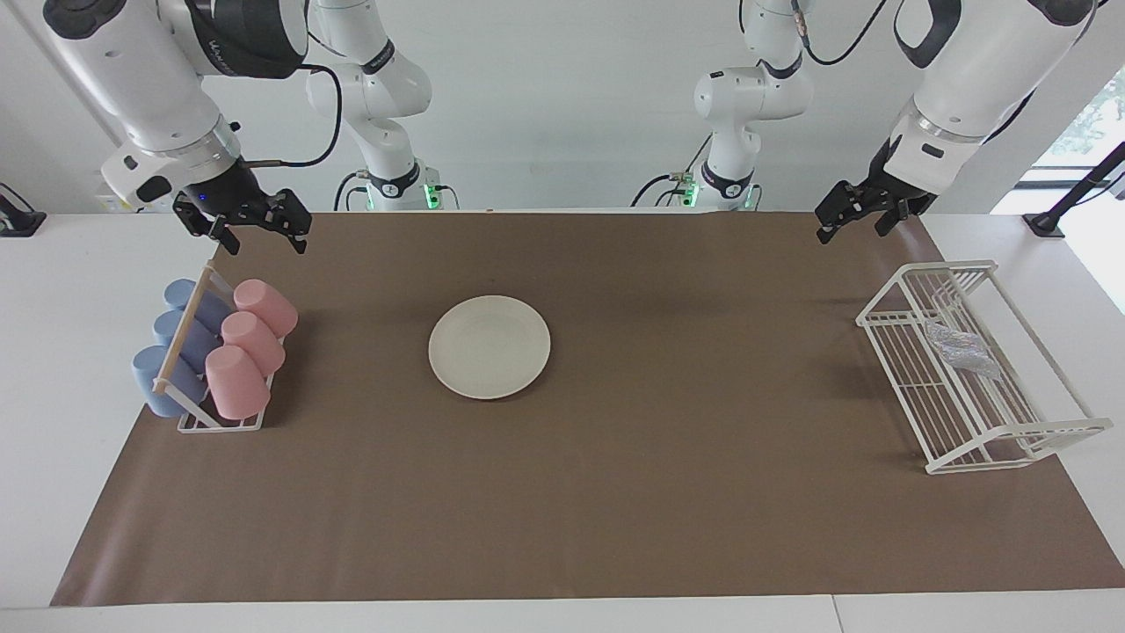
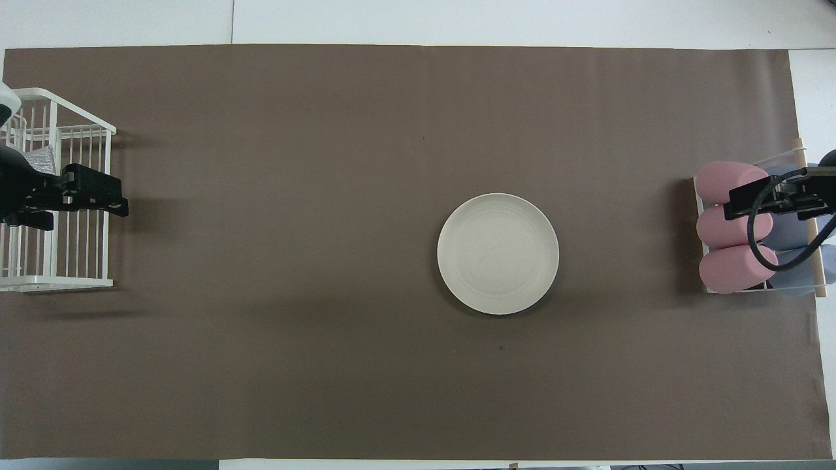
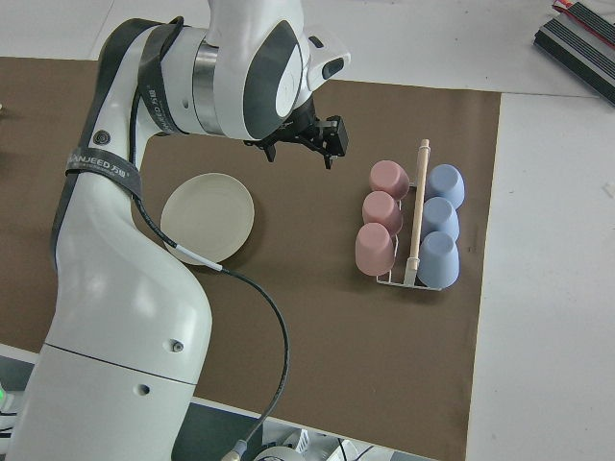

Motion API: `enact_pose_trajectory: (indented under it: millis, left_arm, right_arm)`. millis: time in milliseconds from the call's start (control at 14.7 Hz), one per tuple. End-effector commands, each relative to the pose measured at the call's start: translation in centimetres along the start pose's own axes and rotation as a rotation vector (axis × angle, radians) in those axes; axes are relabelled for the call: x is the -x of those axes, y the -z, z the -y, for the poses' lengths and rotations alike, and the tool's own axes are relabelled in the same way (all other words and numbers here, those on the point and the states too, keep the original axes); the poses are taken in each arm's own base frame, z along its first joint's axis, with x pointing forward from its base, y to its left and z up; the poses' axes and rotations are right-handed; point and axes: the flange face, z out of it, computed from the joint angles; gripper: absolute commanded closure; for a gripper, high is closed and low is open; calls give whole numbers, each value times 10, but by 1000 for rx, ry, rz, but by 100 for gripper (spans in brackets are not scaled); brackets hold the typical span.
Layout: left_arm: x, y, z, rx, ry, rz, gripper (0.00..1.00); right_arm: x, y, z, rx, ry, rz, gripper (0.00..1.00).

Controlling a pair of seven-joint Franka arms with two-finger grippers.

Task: Wipe plate with sponge

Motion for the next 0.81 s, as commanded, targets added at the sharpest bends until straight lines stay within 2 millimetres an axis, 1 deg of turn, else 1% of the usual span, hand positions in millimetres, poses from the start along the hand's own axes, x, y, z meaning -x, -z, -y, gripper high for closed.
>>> enact_pose_trajectory:
  millis: [0,543,678,746]
  left_arm:
    - [7,0,4,15,-4,-1,0]
    - [5,2,4,20,10,-17,0]
    - [1,3,2,20,12,-50,0]
    - [-1,2,4,-12,19,-56,0]
  right_arm:
    - [3,0,-2,3,18,9,0]
    - [3,0,-2,3,18,9,0]
    - [3,0,-2,3,18,9,0]
    - [3,0,-2,3,18,9,0]
